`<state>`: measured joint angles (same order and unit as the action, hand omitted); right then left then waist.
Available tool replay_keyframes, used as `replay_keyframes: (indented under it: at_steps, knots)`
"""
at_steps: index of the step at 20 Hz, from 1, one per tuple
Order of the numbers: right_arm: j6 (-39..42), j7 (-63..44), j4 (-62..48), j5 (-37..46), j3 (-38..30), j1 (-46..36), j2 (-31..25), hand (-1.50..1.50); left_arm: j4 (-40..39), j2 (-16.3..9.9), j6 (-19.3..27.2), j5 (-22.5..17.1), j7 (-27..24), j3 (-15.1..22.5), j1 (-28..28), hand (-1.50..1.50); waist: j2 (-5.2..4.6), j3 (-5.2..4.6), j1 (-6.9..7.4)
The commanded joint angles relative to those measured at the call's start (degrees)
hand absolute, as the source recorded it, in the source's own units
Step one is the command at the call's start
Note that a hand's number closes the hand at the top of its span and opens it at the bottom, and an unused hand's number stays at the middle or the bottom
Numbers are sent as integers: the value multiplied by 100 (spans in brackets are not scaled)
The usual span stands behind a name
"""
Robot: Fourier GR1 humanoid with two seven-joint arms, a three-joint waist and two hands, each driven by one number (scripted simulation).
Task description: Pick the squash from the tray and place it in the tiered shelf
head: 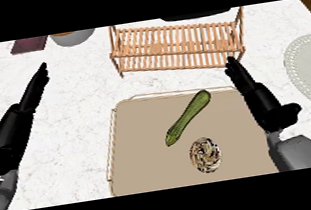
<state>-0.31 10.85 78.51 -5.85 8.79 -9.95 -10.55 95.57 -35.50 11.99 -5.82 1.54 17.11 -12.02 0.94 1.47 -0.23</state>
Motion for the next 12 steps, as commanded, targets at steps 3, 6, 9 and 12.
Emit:
replay_keyframes:
  at_steps: [3, 6, 9, 12]
  knots:
    - [-1436, -484, 308, 489, -86, -495, 726, 150, -52, 343, 459, -281, 98, -556, 294, 0, -73, -157, 112]
    - [-2456, -961, 596, 767, -390, -1007, 1006, 150, -274, 978, 1043, -654, 293, -836, 404, 0, -47, -181, 124]
    - [-3865, -965, 602, 113, -771, -577, 1038, -150, -375, 1142, 922, -853, 293, -773, 547, 0, -79, -154, 53]
    - [-4040, -674, 976, 175, -196, -567, 1047, -150, -257, 1504, 1189, -607, 345, -552, 658, 0, -84, -148, 30]
